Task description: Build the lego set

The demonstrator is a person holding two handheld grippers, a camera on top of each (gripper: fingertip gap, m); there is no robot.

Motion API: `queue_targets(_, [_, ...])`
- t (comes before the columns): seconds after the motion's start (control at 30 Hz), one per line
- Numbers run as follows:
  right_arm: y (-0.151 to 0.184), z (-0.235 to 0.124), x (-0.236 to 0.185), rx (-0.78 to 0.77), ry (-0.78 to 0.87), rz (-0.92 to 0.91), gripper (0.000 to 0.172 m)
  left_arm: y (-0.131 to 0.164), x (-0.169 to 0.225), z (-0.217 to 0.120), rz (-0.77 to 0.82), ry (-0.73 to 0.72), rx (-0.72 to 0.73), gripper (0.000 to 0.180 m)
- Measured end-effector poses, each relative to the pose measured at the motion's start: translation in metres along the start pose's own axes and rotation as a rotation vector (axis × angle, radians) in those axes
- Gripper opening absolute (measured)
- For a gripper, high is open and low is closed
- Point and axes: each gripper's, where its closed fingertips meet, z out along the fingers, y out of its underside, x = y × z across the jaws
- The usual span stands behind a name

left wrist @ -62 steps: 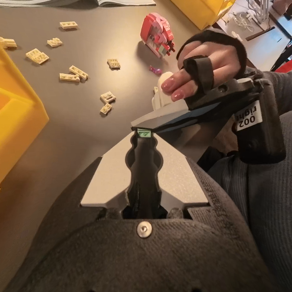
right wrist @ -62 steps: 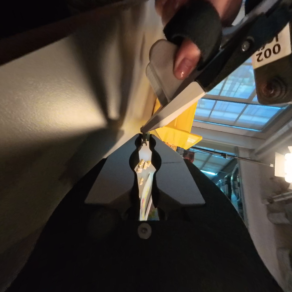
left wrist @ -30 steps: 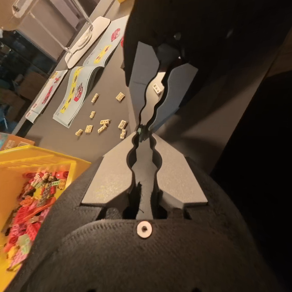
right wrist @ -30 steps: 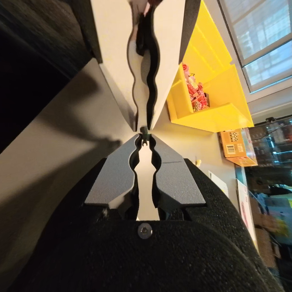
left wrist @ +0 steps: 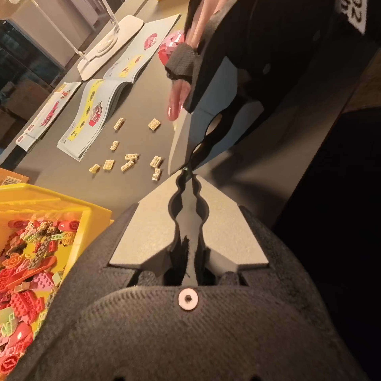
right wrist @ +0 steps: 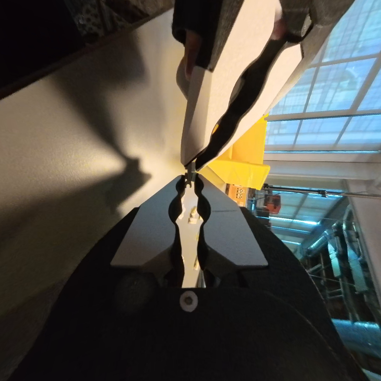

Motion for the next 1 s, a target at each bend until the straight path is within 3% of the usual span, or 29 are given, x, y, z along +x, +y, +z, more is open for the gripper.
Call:
queue_targets(0.1, [0.001, 0.002, -0.001, 0.001, -0.004, 0.028, 0.007, 0.001, 0.0, 0.001, -0.002, -0.006, -0.004, 0.005])
queue_targets(0.3, [-0.005, 0.004, -0.003, 0.073, -0.086, 0.327, 0.007, -0.002, -0.001, -0.002, 0.045, -0.023, 0.014, 0.008])
queue_targets(0.43, [-0.006, 0.003, -0.008, 0.111, -0.145, 0.418, 0.007, 0.0, 0.001, -0.002, 0.108, -0.031, -0.011, 0.009])
queue_targets(0.6, [-0.006, 0.001, -0.008, 0.125, -0.178, 0.477, 0.007, 0.002, 0.001, -0.004, 0.142, -0.048, -0.032, 0.021])
queue_targets(0.8, [-0.011, -0.001, -0.012, 0.147, -0.22, 0.503, 0.007, 0.008, 0.005, -0.002, 0.152, -0.022, -0.089, 0.008])
queue_targets(1.0, [-0.014, -0.005, -0.016, 0.171, -0.23, 0.421, 0.008, 0.008, 0.011, -0.002, 0.061, 0.056, -0.09, 0.007])
